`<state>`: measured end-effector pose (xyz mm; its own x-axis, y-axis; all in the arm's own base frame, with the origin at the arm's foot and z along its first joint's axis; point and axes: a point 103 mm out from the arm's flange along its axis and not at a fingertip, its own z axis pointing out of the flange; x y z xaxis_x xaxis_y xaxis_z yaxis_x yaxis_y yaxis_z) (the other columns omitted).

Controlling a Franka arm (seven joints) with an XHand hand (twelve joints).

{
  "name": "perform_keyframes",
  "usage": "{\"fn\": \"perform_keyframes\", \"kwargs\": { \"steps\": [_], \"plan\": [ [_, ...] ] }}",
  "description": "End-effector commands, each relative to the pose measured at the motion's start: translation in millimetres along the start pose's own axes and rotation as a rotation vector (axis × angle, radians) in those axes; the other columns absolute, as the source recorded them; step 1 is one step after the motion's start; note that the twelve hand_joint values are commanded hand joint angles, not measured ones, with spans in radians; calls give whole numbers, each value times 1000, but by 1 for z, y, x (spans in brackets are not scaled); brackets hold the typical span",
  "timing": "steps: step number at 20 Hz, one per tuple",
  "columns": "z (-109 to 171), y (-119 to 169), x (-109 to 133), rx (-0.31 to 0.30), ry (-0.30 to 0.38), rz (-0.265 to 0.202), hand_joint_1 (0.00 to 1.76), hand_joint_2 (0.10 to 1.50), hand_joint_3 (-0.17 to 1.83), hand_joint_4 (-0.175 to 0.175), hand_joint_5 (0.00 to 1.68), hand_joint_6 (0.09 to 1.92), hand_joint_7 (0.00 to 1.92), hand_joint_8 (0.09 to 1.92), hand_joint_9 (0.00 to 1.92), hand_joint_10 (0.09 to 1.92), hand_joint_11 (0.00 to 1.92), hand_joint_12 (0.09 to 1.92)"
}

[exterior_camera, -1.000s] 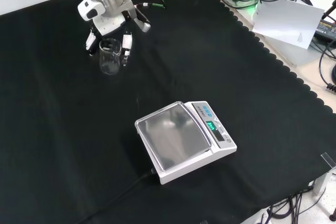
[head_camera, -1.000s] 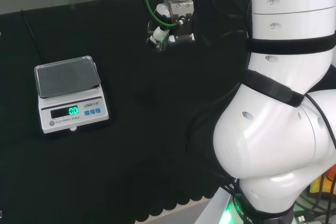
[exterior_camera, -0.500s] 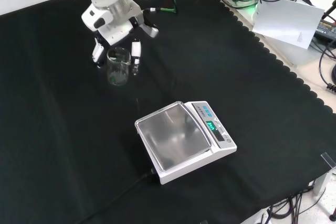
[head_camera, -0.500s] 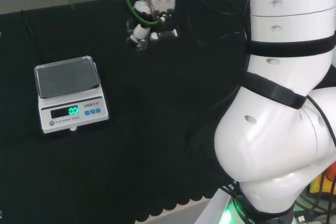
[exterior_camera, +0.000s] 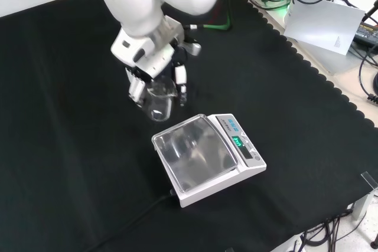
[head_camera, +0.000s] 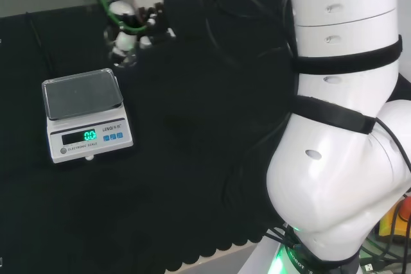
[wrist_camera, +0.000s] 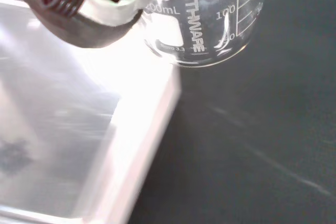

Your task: Put the beaker on the electronic balance.

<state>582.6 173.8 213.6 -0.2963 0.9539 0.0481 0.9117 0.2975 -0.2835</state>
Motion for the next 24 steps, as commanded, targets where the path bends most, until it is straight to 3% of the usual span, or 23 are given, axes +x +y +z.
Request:
{"fn": "perform_keyframes", "kwargs": {
  "steps": [1, 8, 10, 11, 15, 16, 18, 20, 22, 24],
  "plan": [
    [23, 6, 66, 99, -12, -99, 1217, 826, 692, -43, 867, 1232, 966, 1351, 1200, 1089, 1249, 1039],
    [46, 10, 69, 144, 24, -109, 1222, 813, 710, -53, 869, 1230, 979, 1344, 1203, 1086, 1243, 1040],
    [49, 11, 68, 150, 32, -108, 1227, 903, 553, -133, 851, 1262, 916, 1315, 1198, 1086, 1233, 1045],
    [50, 11, 67, 153, 38, -108, 1228, 934, 499, -154, 844, 1270, 897, 1307, 1196, 1086, 1231, 1047],
    [53, 12, 66, 169, 46, -114, 1229, 977, 420, -175, 837, 1271, 878, 1292, 1197, 1082, 1236, 1045],
    [52, 11, 66, 183, 53, -116, 1189, 967, 428, -169, 852, 1257, 896, 1322, 1203, 1072, 1252, 1040],
    [48, 10, 65, 207, 62, -125, 1068, 752, 618, -110, 591, 1188, 794, 1234, 1192, 934, 1132, 1078],
    [38, 8, 63, 193, 70, -135, 845, 597, 624, -56, 255, 746, 512, 1063, 936, 810, 752, 1231],
    [21, 4, 60, 168, 83, -139, 710, 562, 524, -22, 118, 354, 279, 930, 680, 782, 463, 1350],
    [6, 1, 57, 148, 89, -139, 648, 567, 441, -5, 78, 153, 155, 854, 535, 782, 309, 1423]
  ]
}}
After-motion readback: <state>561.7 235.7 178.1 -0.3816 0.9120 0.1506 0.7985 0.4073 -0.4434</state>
